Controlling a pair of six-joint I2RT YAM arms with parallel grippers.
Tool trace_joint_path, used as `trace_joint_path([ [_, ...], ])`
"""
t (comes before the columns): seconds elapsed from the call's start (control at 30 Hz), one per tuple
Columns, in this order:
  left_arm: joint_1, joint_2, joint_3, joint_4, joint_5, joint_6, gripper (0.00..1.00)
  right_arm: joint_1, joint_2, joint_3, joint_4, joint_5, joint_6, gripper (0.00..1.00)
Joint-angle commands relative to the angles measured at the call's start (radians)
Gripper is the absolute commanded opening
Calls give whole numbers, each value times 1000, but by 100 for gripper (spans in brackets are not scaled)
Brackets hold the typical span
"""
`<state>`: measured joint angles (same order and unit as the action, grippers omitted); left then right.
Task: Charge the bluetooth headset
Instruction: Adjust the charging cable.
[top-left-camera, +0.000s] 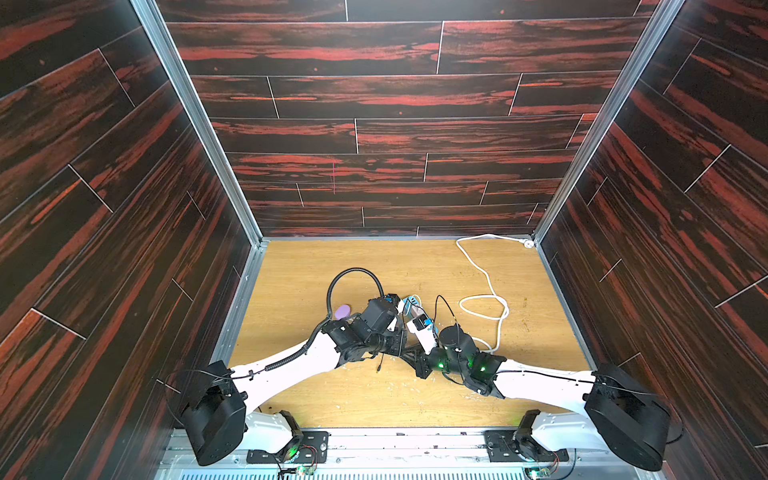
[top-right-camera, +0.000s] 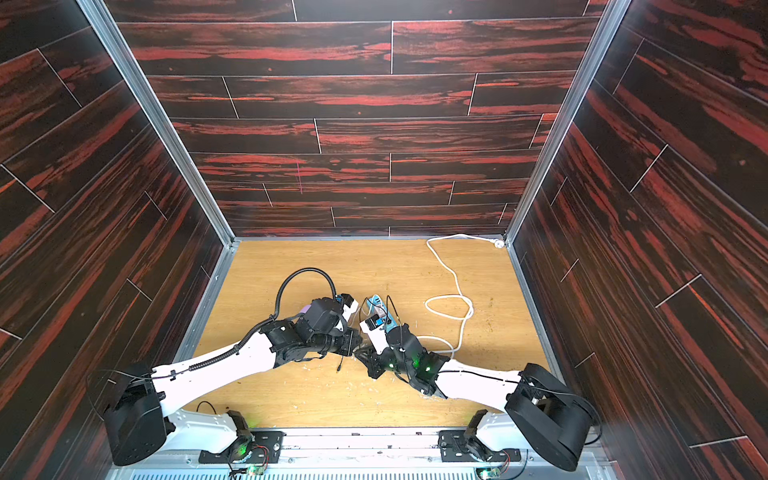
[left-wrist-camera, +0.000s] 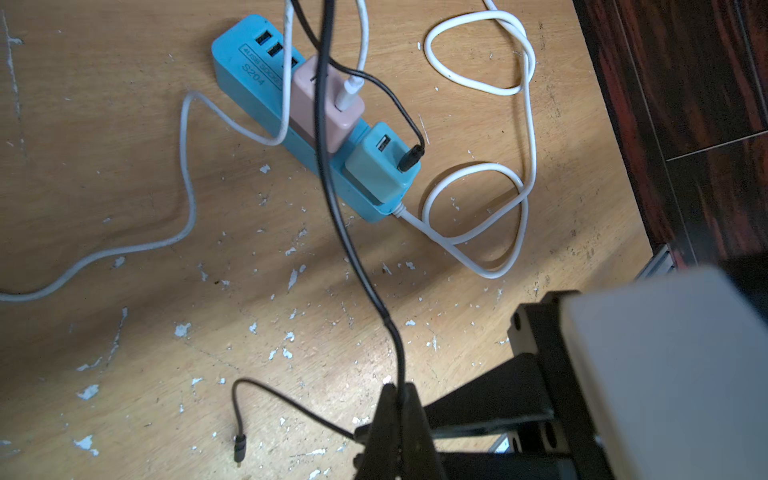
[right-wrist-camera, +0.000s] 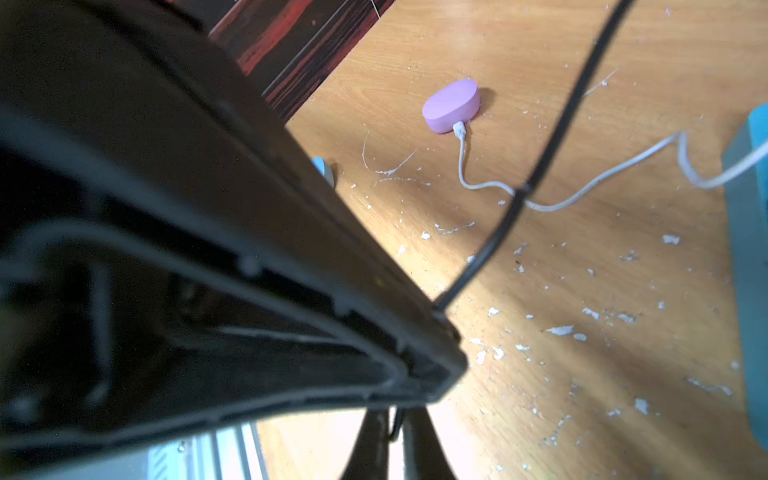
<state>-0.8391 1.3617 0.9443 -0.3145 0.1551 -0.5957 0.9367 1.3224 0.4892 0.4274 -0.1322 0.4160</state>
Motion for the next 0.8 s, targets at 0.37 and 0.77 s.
trace_joint_path([
  [0.37,22,-256,-108,-48,-105,-28,47,-27,-115,29,-16,-9,39,2],
  [0.77,41,-677,-404,115,-218,-144,80,-82,-271,31,3,-112,90,2],
])
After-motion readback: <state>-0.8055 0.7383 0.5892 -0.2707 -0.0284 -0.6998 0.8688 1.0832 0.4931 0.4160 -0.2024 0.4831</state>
